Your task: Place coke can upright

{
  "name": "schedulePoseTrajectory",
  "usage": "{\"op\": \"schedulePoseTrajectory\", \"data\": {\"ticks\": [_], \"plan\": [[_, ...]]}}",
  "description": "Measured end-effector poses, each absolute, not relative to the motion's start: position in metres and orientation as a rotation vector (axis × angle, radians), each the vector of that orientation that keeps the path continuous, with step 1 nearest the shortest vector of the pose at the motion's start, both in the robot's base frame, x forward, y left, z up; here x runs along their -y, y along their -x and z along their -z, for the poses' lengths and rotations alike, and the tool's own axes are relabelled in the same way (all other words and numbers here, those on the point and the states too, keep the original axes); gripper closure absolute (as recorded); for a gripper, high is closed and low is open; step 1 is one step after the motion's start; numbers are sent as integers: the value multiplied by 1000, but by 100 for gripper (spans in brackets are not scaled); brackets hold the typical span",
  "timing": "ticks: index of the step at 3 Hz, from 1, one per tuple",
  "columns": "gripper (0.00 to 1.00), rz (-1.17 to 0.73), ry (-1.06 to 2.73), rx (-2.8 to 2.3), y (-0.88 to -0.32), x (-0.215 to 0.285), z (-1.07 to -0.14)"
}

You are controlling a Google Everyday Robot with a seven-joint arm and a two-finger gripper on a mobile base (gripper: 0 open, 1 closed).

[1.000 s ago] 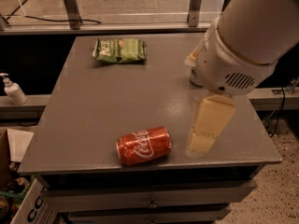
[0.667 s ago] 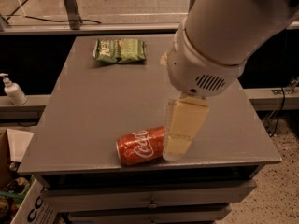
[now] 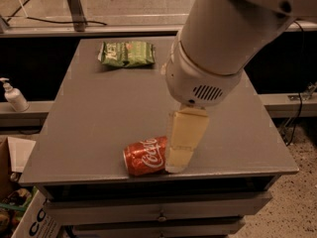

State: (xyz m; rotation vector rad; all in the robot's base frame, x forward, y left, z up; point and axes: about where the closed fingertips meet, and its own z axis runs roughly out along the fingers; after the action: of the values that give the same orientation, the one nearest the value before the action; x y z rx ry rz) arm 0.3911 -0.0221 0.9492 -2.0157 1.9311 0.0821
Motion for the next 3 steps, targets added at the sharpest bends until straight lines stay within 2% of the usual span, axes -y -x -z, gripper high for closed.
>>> {"op": "schedulePoseTrajectory", "data": {"ticks": [3], "plan": [[0, -131, 2217, -1914, -416, -33, -852]]}}
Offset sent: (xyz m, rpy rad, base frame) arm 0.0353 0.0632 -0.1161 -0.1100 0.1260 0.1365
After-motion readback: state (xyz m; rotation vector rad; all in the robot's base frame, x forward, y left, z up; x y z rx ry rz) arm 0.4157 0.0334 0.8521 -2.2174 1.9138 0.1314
